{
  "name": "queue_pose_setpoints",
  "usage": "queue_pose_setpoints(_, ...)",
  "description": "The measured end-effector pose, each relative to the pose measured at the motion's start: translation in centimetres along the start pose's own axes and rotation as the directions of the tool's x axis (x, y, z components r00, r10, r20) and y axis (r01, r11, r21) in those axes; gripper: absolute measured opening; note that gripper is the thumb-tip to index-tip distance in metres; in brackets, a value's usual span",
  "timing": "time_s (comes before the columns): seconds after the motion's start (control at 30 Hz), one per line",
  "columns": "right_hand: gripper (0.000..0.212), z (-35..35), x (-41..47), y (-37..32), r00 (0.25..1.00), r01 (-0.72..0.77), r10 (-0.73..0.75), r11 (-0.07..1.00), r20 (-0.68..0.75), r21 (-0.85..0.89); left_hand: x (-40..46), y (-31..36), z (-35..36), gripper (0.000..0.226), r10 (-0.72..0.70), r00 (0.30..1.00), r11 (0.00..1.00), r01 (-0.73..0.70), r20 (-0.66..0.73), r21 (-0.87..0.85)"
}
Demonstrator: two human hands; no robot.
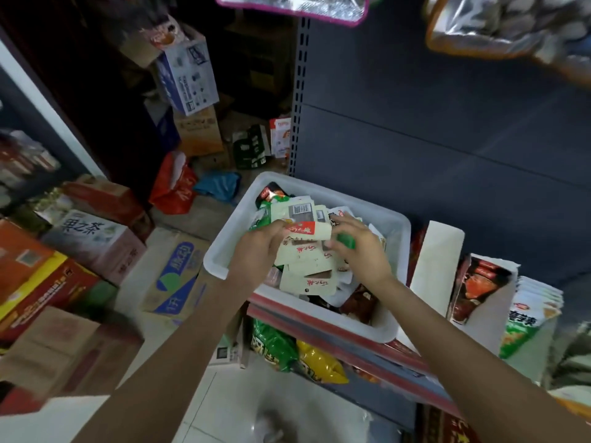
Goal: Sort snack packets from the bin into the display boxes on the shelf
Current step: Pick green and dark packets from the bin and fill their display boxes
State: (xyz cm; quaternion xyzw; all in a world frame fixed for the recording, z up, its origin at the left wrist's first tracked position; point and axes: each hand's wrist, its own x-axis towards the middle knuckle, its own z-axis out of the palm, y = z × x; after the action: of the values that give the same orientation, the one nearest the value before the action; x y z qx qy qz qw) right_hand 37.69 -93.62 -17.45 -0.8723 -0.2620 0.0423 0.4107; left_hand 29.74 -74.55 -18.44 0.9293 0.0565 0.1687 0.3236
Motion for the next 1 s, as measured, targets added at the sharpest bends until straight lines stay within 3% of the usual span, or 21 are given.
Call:
queue_pose_setpoints(0.1,0.013,-1.6,-0.5,-0.8,1.0,-0.021,0.021,0.987,-0.001,0.161,0.6,2.5,-0.2,0.024,-0.176,0.981,0.943,0.145,-0.079,-0.3)
queue_pose_setpoints(0.17,0.018,-2.6,-1.2,-0.7,0.998,-0.037,0.051,0.959,-0.04,0.282,1.1,4.4,-0.1,0.013,-0.256,0.967,0.838,0.217,-0.008,-0.5)
queue_pose_setpoints(0.23,0.014,-3.9,-2.2,-0.5,0.992,-0.058,0.099,0.907,-0.077,0.417,1.1,6.0,0.6,0.021,-0.243,0.962,0.761,0.27,0.126,-0.591)
queue_pose_setpoints(0.37,0.005,-7.5,-4.6,0.9,0.976,-0.152,0.21,0.841,-0.054,0.518,0.8,9.5,2.9,0.022,-0.171,0.97,0.812,0.238,0.174,-0.532)
queue_pose_setpoints(0.53,0.028,-13.8,-8.3,3.6,0.966,-0.148,0.24,0.819,-0.096,0.554,0.6,16.8,6.9,0.022,-0.122,0.97,0.783,0.225,0.212,-0.579)
queue_pose_setpoints(0.8,0.016,-24.3,-14.5,9.9,0.895,-0.131,0.314,0.864,-0.317,0.486,0.4,28.0,15.4,0.027,-0.002,0.97,0.797,0.148,0.243,-0.585)
queue_pose_setpoints(1.0,0.012,-30.3,-19.0,13.5,0.84,-0.023,0.271,0.883,-0.47,0.468,-1.2,33.9,21.9,0.033,0.004,0.878,0.9,0.206,0.478,-0.385)
